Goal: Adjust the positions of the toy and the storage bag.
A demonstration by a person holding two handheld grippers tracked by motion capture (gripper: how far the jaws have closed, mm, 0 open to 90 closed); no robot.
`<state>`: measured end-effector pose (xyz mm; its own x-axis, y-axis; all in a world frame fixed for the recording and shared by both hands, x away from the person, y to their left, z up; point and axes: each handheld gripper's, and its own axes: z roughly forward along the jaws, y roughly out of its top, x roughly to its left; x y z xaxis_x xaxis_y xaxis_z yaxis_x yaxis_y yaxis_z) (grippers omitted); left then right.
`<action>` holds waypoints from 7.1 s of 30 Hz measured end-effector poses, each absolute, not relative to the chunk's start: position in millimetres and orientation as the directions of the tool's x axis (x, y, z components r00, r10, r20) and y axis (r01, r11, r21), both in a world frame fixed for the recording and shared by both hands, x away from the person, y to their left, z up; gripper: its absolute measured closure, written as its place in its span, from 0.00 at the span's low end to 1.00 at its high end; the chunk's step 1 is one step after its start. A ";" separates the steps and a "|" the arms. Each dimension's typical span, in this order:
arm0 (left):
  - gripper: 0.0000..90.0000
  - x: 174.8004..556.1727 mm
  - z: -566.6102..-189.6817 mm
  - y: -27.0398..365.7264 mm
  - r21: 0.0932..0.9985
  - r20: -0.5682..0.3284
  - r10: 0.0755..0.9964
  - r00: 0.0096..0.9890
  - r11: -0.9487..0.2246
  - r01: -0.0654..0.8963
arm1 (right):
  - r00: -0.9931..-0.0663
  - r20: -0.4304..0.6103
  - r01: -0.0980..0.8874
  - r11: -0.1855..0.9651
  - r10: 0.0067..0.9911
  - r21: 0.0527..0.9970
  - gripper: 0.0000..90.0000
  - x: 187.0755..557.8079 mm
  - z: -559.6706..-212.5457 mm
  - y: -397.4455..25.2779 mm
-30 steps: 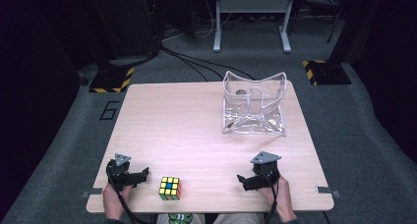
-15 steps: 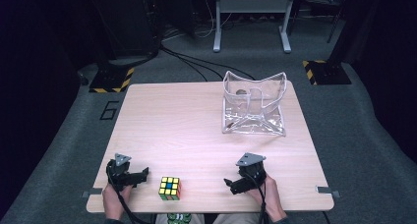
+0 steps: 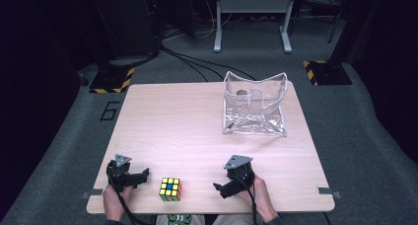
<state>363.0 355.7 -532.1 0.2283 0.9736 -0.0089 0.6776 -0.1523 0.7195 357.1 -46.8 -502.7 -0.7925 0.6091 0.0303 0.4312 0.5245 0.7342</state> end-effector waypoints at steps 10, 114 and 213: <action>0.01 363.0 -532.1 355.7 0.719 -0.009 0.973 0.229 -0.152 0.678 | -0.832 0.032 0.400 0.561 0.553 0.725 0.00 358.0 -505.1 -27.4; 0.01 363.0 -532.1 355.8 0.719 -0.009 0.973 0.229 -0.153 0.678 | -0.947 0.006 0.223 0.641 0.322 0.735 0.37 349.7 -502.2 71.8; 0.01 363.0 -531.6 354.2 0.716 -0.010 0.978 0.208 -0.138 0.685 | -0.573 0.105 0.581 0.312 0.812 0.752 0.00 373.7 -498.8 -148.2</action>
